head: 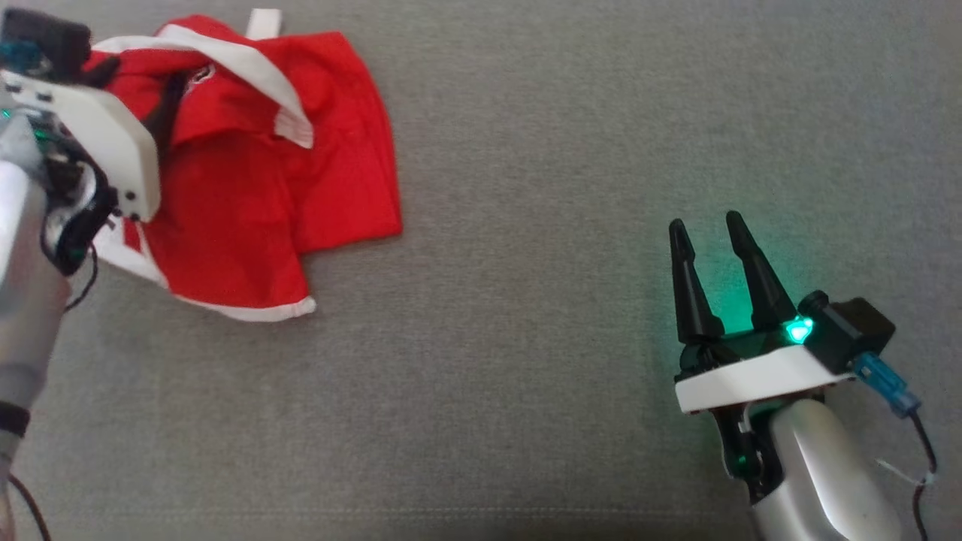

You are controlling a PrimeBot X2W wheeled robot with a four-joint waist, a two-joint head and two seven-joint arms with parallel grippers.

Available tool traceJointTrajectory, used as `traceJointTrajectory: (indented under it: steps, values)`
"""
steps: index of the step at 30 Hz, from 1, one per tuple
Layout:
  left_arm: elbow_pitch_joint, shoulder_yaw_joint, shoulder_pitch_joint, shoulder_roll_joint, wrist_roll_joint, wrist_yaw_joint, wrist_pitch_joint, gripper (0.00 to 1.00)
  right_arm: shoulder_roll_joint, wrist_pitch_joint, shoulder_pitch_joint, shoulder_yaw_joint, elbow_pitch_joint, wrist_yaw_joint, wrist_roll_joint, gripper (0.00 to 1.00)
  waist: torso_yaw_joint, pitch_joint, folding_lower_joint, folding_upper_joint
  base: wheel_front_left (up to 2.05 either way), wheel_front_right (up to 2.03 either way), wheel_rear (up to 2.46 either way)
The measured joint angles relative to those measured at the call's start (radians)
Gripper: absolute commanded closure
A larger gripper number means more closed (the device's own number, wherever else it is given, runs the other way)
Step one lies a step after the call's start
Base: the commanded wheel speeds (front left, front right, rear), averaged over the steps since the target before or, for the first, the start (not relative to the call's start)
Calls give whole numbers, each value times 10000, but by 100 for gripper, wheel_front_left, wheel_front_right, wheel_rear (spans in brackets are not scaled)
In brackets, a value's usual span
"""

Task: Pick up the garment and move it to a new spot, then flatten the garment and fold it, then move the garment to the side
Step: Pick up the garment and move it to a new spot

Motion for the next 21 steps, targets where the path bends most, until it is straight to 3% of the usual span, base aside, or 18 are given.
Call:
traceJointTrajectory:
  steps: [4,5,6,21]
  values:
    - [403,-539,-442,140,-426,0,174,0,0,0,-122,31,-2,-2,31,0,-235,227,0,0,0,0,0]
    - [449,-681,-485,167,-506,0,174,4,0,0,-134,31,0,-2,65,0,-272,263,0,0,0,0,0]
    - [493,-782,-512,178,-587,0,127,98,0,0,-151,31,2,-2,98,0,-300,285,0,0,0,0,0]
    - [955,-585,-824,100,-978,102,-2930,100,0,0,-29,19,276,0,282,0,-81,-929,-3,0,0,0,0]
